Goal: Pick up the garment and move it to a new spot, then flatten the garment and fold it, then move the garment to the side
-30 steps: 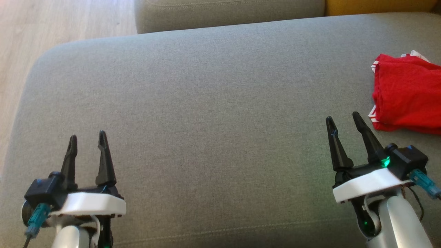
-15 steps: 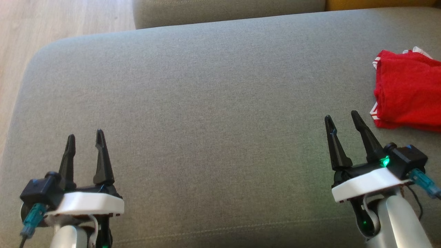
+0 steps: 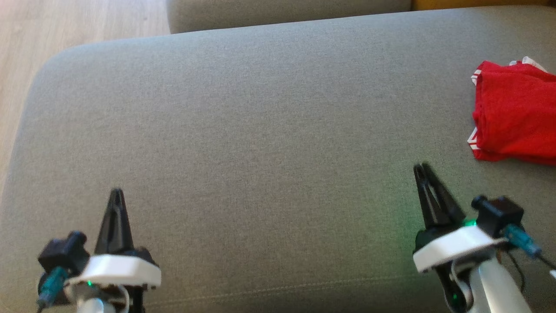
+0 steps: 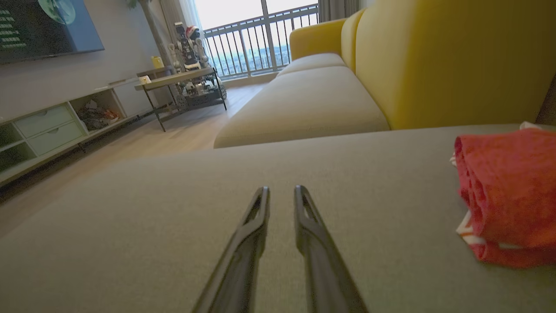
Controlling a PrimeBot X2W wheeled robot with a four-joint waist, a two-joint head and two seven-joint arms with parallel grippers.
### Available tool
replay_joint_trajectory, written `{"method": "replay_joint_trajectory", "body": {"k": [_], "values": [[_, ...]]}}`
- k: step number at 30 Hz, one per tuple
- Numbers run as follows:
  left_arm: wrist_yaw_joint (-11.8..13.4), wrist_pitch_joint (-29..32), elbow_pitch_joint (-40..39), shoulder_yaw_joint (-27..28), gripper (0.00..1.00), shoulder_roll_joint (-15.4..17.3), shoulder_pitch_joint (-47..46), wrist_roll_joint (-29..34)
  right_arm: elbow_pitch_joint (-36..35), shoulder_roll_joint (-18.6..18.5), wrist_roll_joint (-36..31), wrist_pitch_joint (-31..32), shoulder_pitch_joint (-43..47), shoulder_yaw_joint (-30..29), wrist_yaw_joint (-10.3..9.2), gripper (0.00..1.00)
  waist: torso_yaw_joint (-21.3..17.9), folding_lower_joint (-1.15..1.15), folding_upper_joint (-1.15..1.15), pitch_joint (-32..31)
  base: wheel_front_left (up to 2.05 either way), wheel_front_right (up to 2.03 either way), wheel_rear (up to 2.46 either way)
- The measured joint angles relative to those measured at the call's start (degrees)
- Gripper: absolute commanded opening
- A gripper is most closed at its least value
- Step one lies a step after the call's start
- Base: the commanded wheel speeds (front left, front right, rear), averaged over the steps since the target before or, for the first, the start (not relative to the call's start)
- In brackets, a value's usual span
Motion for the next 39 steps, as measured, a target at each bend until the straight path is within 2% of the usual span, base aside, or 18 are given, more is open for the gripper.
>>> {"method": "replay_joint_trajectory", "body": {"k": [39], "values": [[-1.4,6.57,2.87,0.87,0.0,-0.24,0.09,-23.86,1.19,-0.02,25.52,5.78,1.71,-1.43,0.0,0.0,0.08,0.0,0.0,-1.76,0.0,0.0,0.0]]}}
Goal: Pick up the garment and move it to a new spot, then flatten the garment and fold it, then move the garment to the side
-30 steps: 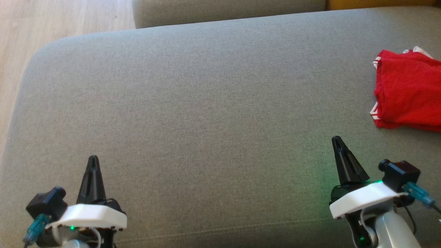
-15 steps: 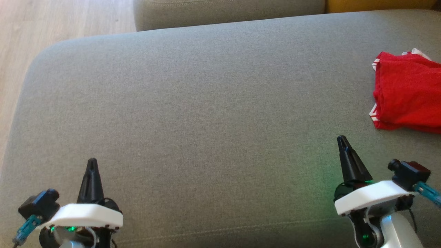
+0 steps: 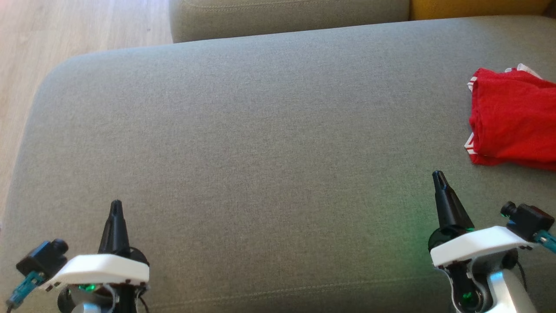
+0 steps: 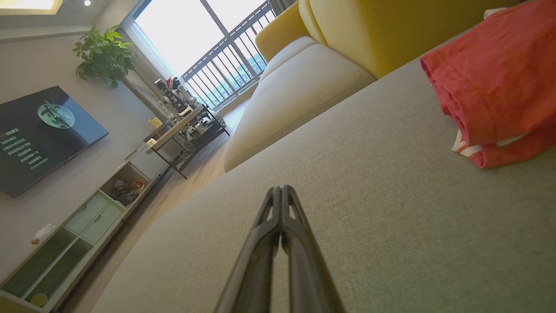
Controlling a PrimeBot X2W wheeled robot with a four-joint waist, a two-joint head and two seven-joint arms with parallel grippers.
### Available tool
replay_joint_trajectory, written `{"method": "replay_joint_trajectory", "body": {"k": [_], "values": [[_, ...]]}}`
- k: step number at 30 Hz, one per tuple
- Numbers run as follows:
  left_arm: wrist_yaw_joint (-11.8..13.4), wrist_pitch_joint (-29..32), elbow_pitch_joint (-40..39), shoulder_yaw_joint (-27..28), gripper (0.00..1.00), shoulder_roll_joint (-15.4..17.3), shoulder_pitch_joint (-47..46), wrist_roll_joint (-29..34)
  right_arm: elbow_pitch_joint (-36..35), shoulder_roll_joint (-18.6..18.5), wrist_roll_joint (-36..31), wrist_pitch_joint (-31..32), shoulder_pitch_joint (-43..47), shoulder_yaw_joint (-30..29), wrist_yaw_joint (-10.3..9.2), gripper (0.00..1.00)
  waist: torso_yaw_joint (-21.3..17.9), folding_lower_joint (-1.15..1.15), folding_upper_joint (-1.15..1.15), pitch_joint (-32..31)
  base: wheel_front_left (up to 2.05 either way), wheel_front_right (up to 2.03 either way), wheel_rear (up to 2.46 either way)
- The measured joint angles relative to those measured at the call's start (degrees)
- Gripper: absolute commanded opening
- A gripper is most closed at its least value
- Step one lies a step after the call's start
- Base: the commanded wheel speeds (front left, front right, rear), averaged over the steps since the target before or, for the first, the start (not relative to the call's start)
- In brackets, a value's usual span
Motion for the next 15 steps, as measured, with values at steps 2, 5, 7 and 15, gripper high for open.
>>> {"method": "replay_joint_trajectory", "body": {"k": [2,5,7,15], "values": [[-0.38,0.48,0.08,0.1,0.0,0.0,-0.16,-1.27,0.0,0.0,1.26,0.4,0.0,-0.1,0.0,0.0,0.0,0.0,0.0,-0.09,0.0,0.0,0.0],[-0.45,0.82,0.14,0.2,0.0,0.0,-0.48,-3.07,0.0,-0.01,3.24,0.86,0.0,-0.29,0.0,0.0,0.01,0.0,0.0,-0.22,0.0,0.0,0.0],[-0.46,1.08,0.27,0.25,0.0,0.0,-0.48,-4.33,0.01,-0.01,4.46,1.23,0.0,-0.36,0.0,0.0,0.01,0.0,0.0,-0.31,0.0,0.0,0.0],[-0.89,2.61,0.88,0.71,0.0,0.0,-0.69,-9.82,0.01,-0.01,10.37,2.59,0.0,-0.79,0.0,0.0,0.03,0.0,0.0,-0.71,0.0,0.0,0.0]]}}
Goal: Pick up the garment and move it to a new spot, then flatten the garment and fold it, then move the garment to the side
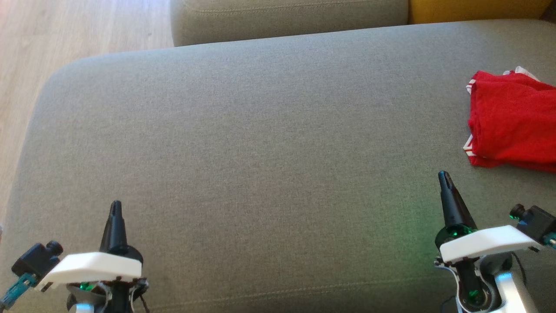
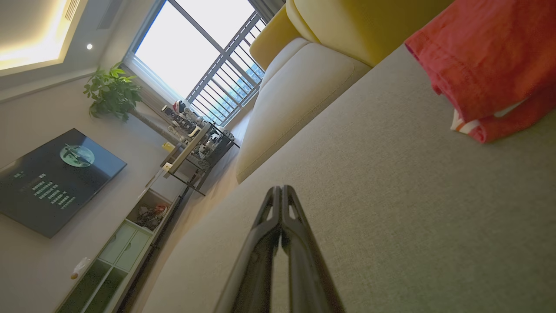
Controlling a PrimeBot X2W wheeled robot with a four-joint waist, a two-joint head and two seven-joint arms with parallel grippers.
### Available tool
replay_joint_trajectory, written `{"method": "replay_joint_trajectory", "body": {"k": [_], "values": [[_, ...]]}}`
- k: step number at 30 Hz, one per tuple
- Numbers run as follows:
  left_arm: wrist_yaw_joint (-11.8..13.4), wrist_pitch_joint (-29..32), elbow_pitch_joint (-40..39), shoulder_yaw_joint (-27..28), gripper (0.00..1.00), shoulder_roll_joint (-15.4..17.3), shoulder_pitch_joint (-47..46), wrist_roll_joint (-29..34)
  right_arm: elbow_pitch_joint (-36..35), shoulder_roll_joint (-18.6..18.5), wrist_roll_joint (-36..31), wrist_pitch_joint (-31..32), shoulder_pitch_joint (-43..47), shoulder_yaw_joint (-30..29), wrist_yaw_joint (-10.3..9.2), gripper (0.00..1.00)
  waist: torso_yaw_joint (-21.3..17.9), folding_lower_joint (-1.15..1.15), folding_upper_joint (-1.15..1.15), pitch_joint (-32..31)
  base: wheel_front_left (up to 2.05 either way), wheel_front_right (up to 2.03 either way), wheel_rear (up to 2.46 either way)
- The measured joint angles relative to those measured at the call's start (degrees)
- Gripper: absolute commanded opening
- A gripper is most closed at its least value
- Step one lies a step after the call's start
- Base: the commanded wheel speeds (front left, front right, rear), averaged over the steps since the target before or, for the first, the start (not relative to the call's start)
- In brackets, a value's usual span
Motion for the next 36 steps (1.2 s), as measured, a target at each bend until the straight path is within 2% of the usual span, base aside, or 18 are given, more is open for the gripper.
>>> {"method": "replay_joint_trajectory", "body": {"k": [35,36], "values": [[-1.57,5.7,1.54,1.18,0.0,0.01,-1.68,-20.8,0.03,-0.01,21.68,5.61,0.01,-2.19,-0.01,0.0,0.06,0.0,0.0,-1.49,0.0,0.0,0.0],[-1.69,6.41,1.81,1.29,0.0,0.01,-2.11,-23.21,0.03,-0.01,24.3,6.21,0.01,-2.43,-0.01,0.0,0.07,0.0,0.0,-1.66,0.0,0.0,0.0]]}}
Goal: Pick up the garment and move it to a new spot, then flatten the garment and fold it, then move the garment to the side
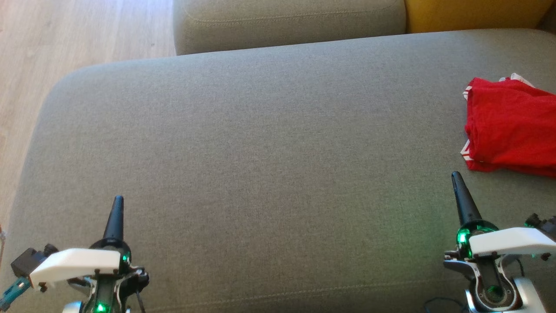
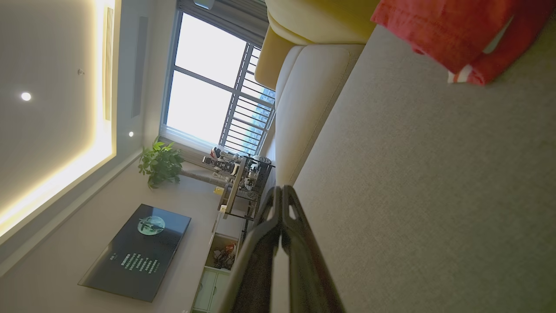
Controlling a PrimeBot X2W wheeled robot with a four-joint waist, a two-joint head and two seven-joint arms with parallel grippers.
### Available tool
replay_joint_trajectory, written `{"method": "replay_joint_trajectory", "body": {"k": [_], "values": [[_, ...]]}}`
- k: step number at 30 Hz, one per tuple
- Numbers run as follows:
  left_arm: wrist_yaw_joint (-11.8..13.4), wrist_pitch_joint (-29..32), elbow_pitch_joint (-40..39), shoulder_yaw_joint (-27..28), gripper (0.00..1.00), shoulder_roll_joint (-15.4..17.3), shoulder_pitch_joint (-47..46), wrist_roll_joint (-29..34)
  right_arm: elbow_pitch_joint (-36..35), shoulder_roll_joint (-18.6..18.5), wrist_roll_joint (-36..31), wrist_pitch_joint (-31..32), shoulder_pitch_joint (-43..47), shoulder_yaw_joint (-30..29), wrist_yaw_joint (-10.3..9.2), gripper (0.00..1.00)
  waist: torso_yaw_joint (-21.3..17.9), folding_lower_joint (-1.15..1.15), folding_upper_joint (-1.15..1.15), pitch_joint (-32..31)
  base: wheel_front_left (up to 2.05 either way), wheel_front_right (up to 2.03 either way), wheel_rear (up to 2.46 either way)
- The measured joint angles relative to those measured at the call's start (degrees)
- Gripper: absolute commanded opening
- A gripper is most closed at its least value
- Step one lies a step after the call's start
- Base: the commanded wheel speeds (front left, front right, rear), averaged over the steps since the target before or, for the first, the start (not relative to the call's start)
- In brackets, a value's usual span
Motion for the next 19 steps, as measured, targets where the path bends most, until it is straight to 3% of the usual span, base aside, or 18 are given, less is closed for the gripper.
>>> {"method": "replay_joint_trajectory", "body": {"k": [19], "values": [[-1.09,3.08,0.99,0.93,0.0,0.0,-0.6,-11.62,0.04,0.0,11.91,3.11,0.01,-1.31,0.0,0.0,0.04,0.0,0.0,-0.83,0.0,0.0,0.0]]}}
